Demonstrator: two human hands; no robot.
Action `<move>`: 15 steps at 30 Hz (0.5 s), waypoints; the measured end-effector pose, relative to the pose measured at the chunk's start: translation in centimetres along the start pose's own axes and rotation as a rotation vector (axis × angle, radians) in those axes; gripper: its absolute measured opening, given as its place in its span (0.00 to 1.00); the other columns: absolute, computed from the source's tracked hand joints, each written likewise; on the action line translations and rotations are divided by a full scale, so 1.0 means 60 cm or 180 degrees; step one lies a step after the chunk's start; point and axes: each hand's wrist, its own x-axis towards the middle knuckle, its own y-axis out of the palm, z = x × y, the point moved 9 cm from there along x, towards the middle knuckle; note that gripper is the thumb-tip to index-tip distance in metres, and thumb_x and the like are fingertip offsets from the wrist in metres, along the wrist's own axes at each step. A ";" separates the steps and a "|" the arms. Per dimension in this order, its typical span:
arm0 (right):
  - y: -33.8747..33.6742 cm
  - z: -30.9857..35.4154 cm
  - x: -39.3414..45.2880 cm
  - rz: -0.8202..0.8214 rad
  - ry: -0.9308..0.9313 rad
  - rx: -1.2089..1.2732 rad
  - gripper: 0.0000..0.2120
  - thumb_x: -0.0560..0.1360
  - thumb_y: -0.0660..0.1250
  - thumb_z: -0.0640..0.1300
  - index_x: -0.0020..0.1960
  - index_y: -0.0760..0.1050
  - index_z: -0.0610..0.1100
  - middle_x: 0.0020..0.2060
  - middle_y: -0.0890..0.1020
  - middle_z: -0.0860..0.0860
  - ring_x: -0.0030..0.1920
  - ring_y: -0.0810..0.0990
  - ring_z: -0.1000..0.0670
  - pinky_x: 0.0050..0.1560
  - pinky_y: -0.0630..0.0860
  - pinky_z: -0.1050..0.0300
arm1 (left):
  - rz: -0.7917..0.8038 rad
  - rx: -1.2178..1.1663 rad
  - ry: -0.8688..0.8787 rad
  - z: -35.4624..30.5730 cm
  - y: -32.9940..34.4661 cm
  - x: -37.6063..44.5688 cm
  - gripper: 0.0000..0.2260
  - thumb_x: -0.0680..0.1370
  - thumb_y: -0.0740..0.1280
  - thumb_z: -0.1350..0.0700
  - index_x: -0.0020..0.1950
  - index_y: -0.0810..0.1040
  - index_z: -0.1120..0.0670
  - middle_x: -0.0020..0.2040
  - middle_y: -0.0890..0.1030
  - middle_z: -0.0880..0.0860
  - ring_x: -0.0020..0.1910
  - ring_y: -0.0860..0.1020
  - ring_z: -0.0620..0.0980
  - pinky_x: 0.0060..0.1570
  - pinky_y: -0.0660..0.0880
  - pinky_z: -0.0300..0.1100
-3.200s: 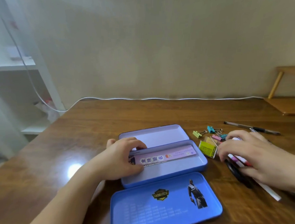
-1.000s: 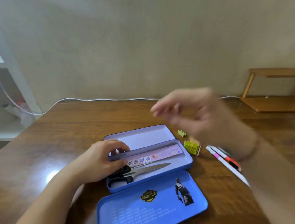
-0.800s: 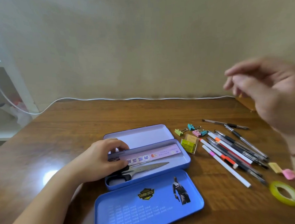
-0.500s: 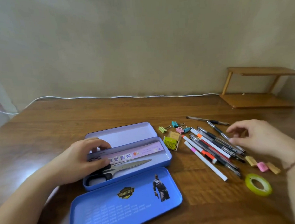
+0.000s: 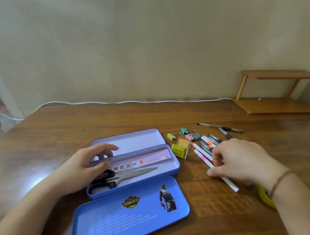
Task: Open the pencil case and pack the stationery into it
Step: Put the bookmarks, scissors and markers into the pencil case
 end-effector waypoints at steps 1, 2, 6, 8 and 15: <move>0.003 -0.003 -0.003 0.0093 0.0030 0.0016 0.13 0.69 0.70 0.64 0.39 0.76 0.55 0.39 0.80 0.58 0.41 0.77 0.59 0.35 0.70 0.63 | -0.0023 -0.0051 0.0001 0.001 0.000 -0.001 0.19 0.77 0.69 0.60 0.57 0.78 0.36 0.53 0.79 0.36 0.53 0.76 0.42 0.45 0.67 0.23; 0.007 -0.005 -0.004 0.0175 0.0060 0.0041 0.12 0.70 0.70 0.63 0.39 0.77 0.55 0.40 0.80 0.58 0.42 0.77 0.59 0.35 0.71 0.63 | -0.0038 -0.0054 -0.0006 0.002 0.000 -0.002 0.23 0.77 0.67 0.64 0.58 0.76 0.34 0.52 0.79 0.35 0.53 0.77 0.41 0.45 0.67 0.23; 0.014 -0.010 -0.005 0.0270 0.0058 0.0135 0.10 0.71 0.70 0.60 0.39 0.78 0.55 0.38 0.80 0.58 0.41 0.77 0.59 0.36 0.73 0.64 | -0.0058 -0.0182 -0.0074 0.003 0.000 0.002 0.27 0.78 0.63 0.68 0.57 0.74 0.33 0.51 0.81 0.36 0.51 0.78 0.40 0.47 0.72 0.29; -0.002 -0.021 -0.006 -0.0002 0.0117 0.0223 0.09 0.73 0.67 0.59 0.38 0.77 0.55 0.37 0.80 0.58 0.40 0.77 0.59 0.33 0.71 0.63 | -0.0211 -0.0219 -0.0132 0.007 -0.008 0.006 0.22 0.79 0.63 0.65 0.54 0.76 0.35 0.48 0.83 0.38 0.47 0.79 0.42 0.48 0.75 0.38; -0.109 0.144 -0.041 -0.2714 -0.1295 -0.0009 0.08 0.76 0.62 0.52 0.41 0.77 0.53 0.34 0.79 0.55 0.37 0.78 0.48 0.25 0.70 0.58 | -0.0664 -0.0405 -0.0271 0.017 -0.041 0.012 0.14 0.74 0.61 0.63 0.43 0.80 0.44 0.39 0.84 0.46 0.37 0.79 0.50 0.42 0.77 0.49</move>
